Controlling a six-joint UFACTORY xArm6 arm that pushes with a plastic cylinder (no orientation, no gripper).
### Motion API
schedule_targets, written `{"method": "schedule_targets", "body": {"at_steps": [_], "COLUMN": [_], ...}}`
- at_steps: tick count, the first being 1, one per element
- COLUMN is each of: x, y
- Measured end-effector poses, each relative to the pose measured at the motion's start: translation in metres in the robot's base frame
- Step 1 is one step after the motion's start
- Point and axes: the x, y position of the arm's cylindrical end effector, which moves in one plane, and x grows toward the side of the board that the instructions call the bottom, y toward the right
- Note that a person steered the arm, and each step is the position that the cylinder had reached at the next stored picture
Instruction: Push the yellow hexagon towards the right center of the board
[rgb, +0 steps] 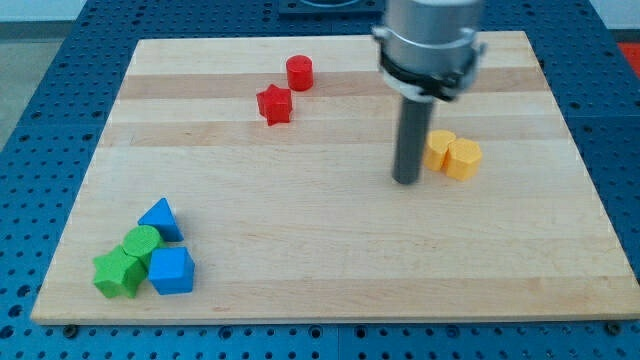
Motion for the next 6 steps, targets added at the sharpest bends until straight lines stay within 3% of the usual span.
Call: {"method": "schedule_targets", "body": {"at_steps": [1, 2, 4, 6], "x": [0.000, 0.000, -0.042, -0.045], "y": [0.029, 0.030, 0.036, 0.047]}}
